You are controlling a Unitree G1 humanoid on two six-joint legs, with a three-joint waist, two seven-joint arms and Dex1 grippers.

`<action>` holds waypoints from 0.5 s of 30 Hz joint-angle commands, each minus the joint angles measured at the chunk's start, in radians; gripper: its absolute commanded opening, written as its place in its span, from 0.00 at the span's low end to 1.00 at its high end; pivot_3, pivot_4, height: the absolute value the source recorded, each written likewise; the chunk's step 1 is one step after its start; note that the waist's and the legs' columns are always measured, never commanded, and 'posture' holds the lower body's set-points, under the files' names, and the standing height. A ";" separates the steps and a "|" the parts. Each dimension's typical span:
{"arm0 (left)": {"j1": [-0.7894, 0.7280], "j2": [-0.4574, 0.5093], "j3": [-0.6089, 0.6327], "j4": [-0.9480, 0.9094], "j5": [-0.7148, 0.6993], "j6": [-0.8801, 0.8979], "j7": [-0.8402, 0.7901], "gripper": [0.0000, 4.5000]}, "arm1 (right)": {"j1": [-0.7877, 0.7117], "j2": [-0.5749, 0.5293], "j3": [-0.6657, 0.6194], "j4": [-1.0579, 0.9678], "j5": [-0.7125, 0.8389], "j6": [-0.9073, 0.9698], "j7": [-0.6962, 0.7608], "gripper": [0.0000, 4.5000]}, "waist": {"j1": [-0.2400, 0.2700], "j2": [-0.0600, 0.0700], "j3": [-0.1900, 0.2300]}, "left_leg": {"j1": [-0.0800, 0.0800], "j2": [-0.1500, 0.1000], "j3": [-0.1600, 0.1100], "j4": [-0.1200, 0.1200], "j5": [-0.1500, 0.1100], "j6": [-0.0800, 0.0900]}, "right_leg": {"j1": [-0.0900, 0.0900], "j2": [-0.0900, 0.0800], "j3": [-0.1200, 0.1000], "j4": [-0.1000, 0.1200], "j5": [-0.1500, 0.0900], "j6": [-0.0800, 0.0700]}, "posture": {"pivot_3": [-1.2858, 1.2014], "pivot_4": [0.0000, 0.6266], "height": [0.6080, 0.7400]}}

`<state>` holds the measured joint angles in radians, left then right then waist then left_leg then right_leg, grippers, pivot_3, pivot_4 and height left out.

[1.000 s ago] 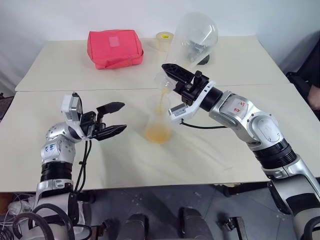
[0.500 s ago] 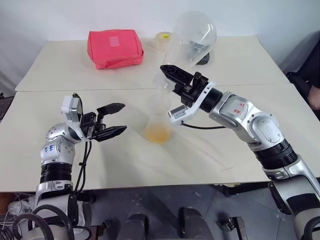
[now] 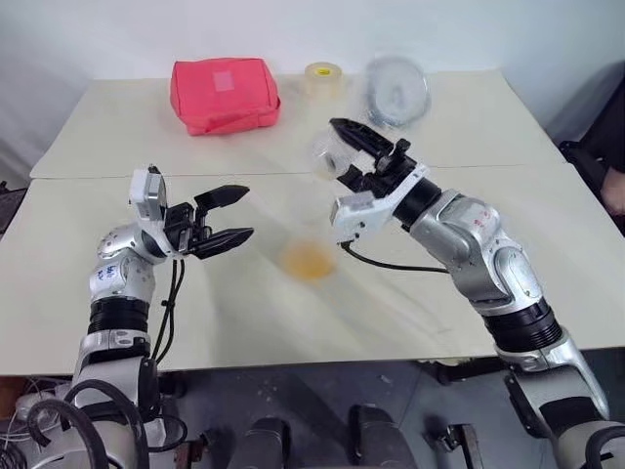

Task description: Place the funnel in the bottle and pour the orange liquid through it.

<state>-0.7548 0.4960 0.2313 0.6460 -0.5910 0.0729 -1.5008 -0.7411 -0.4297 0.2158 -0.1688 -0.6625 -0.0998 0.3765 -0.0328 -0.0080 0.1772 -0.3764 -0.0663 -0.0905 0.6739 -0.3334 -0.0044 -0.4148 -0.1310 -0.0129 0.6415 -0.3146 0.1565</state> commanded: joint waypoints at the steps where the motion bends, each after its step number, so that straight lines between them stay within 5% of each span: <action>1: -0.016 0.006 0.001 0.003 -0.003 -0.018 -0.064 1.00 | -0.019 0.057 -0.105 -0.122 0.158 0.219 0.103 0.54 | 0.001 0.000 0.000 | 0.000 0.000 0.000 0.000 0.000 0.000 | 0.000 0.000 0.000 0.000 0.000 0.000 | 0.52 0.24 1.00; 5: -0.014 0.006 -0.002 0.002 -0.006 -0.015 -0.064 1.00 | -0.063 0.154 -0.243 -0.185 0.310 0.542 0.134 0.54 | 0.003 0.000 0.000 | 0.000 0.004 -0.002 0.001 0.000 0.000 | 0.001 0.000 -0.001 0.000 0.000 0.000 | 0.52 0.24 1.00; 9: -0.002 0.014 -0.010 -0.003 0.001 -0.007 -0.054 1.00 | -0.105 0.224 -0.537 -0.182 0.557 0.865 0.108 0.54 | 0.005 0.000 0.000 | 0.000 0.004 -0.003 0.001 0.000 0.000 | 0.001 -0.001 -0.001 0.001 0.000 0.000 | 0.52 0.24 1.00; 15: 0.022 0.032 -0.016 -0.021 0.041 -0.005 0.035 1.00 | -0.043 0.221 -0.656 -0.121 0.711 0.896 0.055 0.54 | 0.002 0.000 0.000 | 0.000 0.002 -0.006 -0.003 0.000 0.000 | 0.000 -0.002 -0.002 0.002 0.000 0.000 | 0.52 0.24 1.00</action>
<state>-0.7352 0.5143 0.2139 0.6496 -0.5694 0.0779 -1.4930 -0.7807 -0.2068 -0.4198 -0.2715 -0.0074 0.8092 0.4458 -0.0305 -0.0077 0.1771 -0.3764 -0.0640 -0.0961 0.6700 -0.3333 -0.0047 -0.4153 -0.1328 -0.0153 0.6433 -0.3144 0.1560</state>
